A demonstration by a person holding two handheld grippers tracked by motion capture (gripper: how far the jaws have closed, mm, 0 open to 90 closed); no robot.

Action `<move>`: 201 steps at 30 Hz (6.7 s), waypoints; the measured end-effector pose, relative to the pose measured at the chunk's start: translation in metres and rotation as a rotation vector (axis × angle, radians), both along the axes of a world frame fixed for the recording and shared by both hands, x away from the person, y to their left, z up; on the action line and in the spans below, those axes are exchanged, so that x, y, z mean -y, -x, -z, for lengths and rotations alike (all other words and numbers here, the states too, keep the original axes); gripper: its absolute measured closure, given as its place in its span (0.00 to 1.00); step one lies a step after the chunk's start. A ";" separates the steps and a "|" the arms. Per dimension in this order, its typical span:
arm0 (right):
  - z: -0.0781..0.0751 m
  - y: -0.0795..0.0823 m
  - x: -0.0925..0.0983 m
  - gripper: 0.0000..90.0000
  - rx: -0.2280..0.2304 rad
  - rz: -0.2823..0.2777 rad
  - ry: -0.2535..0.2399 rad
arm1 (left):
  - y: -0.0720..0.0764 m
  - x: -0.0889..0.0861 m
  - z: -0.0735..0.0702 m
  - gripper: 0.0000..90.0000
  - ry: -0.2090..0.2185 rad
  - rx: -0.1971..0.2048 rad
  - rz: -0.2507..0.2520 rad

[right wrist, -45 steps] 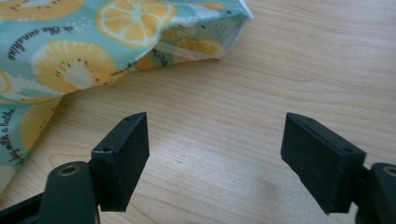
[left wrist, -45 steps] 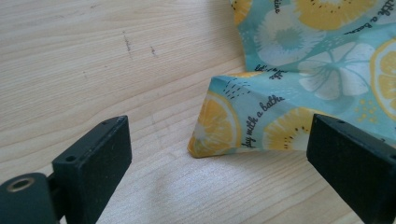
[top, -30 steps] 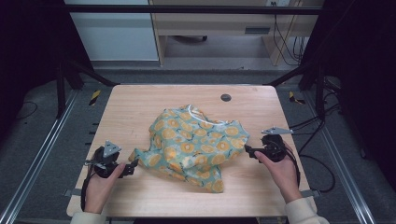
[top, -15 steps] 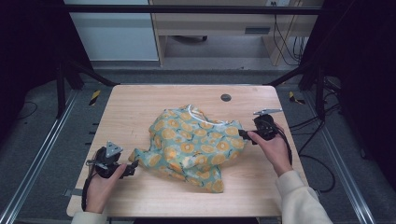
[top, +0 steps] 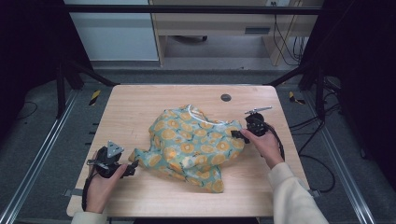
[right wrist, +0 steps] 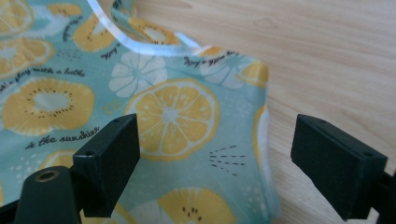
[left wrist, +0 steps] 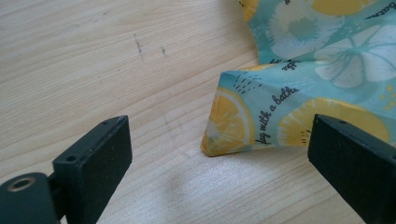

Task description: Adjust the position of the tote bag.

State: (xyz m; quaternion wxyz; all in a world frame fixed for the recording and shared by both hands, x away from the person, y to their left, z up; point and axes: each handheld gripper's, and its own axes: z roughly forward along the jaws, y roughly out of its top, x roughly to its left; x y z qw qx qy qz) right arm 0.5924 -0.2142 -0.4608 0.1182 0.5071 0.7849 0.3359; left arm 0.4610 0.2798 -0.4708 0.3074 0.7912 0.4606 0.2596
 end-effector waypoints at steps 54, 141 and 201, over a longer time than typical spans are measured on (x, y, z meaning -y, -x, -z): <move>0.001 0.008 -0.013 1.00 0.032 -0.088 -0.029 | 0.000 0.000 -0.001 0.07 -0.009 0.009 -0.005; -0.061 0.076 -0.035 1.00 0.245 -0.258 -0.047 | -0.097 0.079 -0.062 1.00 0.101 0.012 0.070; -0.079 0.190 -0.057 1.00 0.459 -0.447 -0.121 | 0.060 0.006 -0.051 1.00 0.212 0.391 0.186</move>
